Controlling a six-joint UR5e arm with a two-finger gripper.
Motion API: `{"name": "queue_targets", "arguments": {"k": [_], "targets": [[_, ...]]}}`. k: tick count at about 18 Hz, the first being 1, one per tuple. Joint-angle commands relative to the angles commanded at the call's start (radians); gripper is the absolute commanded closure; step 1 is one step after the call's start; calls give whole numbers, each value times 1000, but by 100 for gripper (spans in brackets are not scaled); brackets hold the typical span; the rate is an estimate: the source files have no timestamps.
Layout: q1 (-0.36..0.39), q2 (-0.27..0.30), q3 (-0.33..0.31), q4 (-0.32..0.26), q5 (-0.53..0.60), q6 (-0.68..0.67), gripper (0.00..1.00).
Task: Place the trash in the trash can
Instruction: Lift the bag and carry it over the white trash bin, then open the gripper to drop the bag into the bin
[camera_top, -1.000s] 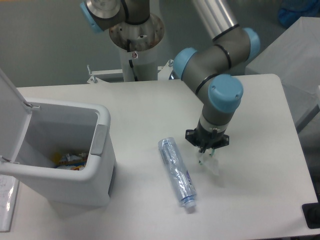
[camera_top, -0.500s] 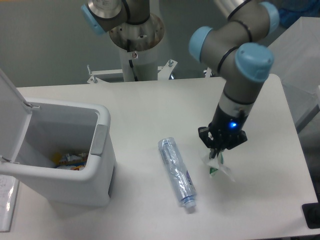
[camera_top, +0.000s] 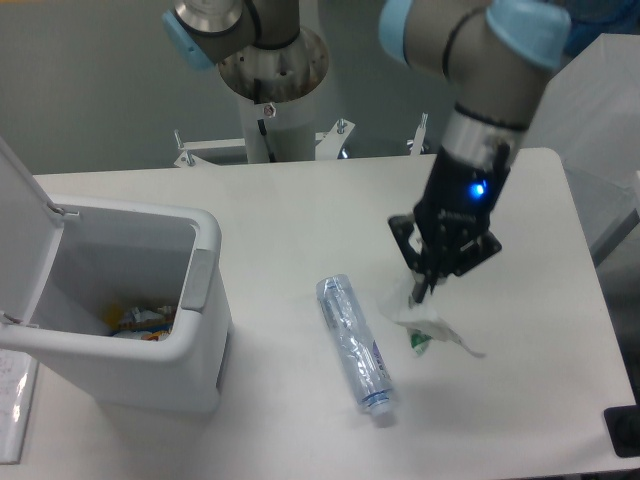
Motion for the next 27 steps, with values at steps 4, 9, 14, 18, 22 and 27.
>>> {"name": "queue_targets", "arguments": {"k": [4,9,14,18,22,27], "targets": [[-80,69,-6,2,-5,-69,100],[-189,127,-5,3,-3,-141,100],[-267,155,-14,2,-5,-143,100],[-310,173,-31,2,-3,-163,100],[-331,173,-32,2,-2,-203,64],[-331,164,-34,9,3,-195,0]]}}
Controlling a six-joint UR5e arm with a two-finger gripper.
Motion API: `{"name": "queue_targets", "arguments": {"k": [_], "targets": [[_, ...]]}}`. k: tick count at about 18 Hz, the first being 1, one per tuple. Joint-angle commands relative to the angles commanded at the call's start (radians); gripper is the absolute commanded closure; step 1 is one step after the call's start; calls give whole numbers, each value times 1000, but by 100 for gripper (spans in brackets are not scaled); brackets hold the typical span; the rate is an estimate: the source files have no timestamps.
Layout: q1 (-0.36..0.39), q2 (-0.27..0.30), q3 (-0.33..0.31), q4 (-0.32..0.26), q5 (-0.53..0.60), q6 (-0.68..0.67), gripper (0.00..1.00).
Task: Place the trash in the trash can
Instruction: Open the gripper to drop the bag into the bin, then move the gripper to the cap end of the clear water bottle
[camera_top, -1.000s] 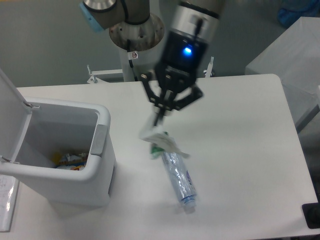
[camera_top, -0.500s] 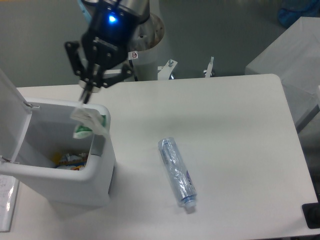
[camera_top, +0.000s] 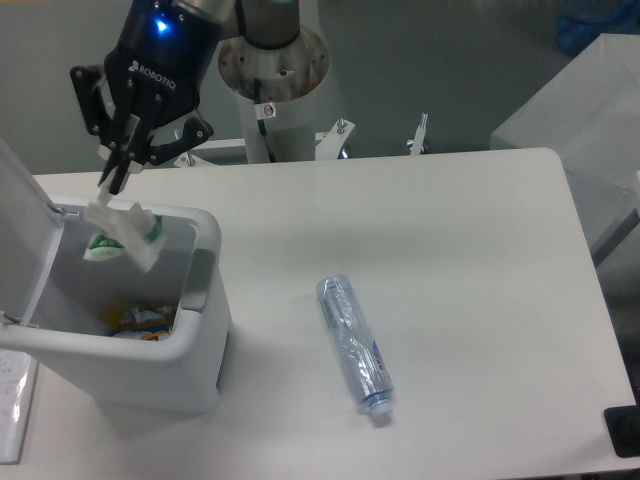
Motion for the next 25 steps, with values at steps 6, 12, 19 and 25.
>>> {"name": "queue_targets", "arguments": {"k": [6,12,19,25], "targets": [[8,-3,12,3,5,3,0],[159,-116,24,8,5,8,0],[318,-397,129,83,6,23,0],[313,-558,147,83,217,35,0]]}}
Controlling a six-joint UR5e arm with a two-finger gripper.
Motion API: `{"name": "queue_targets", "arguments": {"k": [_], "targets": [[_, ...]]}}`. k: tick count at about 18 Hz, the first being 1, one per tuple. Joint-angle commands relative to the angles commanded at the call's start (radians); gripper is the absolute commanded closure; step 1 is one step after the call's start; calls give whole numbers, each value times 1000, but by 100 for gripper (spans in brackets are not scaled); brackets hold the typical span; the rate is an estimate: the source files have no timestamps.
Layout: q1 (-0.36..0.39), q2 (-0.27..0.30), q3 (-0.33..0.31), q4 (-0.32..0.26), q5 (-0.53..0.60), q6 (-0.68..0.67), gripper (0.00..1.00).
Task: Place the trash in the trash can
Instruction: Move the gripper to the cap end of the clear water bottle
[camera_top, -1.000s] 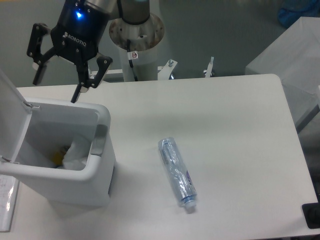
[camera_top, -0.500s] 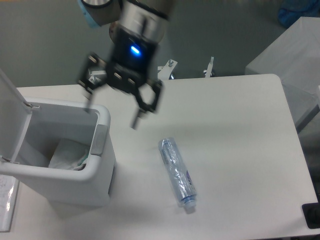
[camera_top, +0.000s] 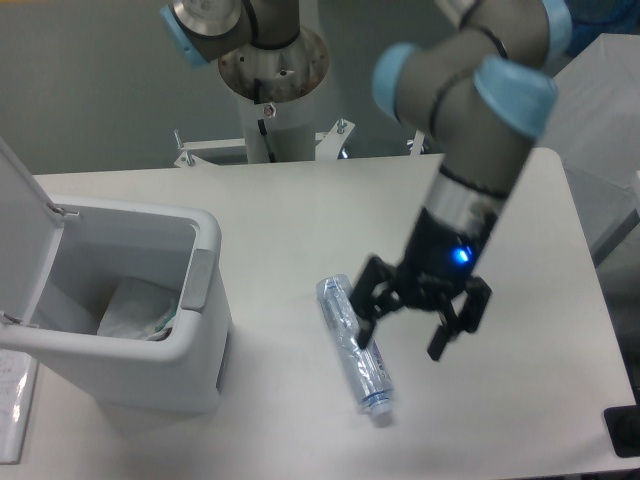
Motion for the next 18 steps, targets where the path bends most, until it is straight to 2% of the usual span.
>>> {"name": "queue_targets", "arguments": {"k": [6,9,11,13,18], "targets": [[-22,-89,57,-26,100,-5,0],[-40,-141,130,-154,151,-5,0],[-57,-180,172,-216,187,-11,0],[-74,-206,190,-241,221,-18,0],[-101,-229,201,-288,235,-34,0]]}}
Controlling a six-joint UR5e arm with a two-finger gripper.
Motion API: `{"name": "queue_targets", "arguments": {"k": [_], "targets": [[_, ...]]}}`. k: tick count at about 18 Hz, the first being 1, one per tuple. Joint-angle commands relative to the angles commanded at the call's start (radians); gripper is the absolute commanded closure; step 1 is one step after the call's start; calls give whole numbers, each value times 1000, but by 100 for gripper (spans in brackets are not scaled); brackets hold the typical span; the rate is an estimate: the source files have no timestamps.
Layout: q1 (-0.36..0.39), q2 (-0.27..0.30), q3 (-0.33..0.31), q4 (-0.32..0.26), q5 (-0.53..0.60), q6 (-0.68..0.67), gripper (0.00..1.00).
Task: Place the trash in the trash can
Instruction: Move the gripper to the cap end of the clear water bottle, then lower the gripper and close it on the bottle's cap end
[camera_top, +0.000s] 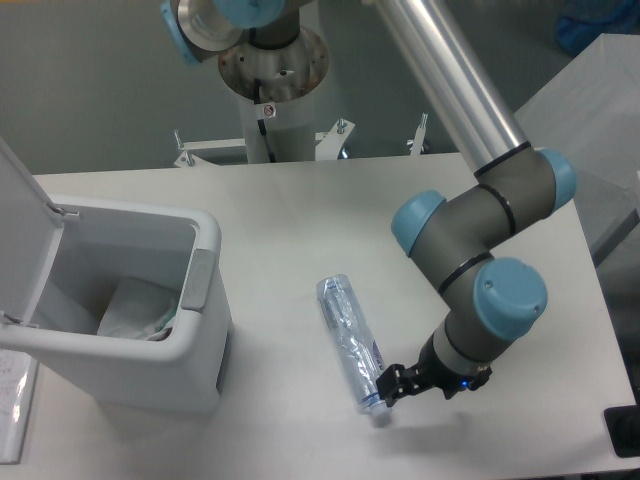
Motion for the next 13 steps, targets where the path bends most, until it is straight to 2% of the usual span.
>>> {"name": "queue_targets", "arguments": {"k": [6,9,11,13], "targets": [[-32,-63,55,-2,25,-67,0],[-41,-74,64,0,25,-78,0],[-41,-75,60,-2,31,-78,4],[-43,-74,55,-3,32,-78,11]]}}
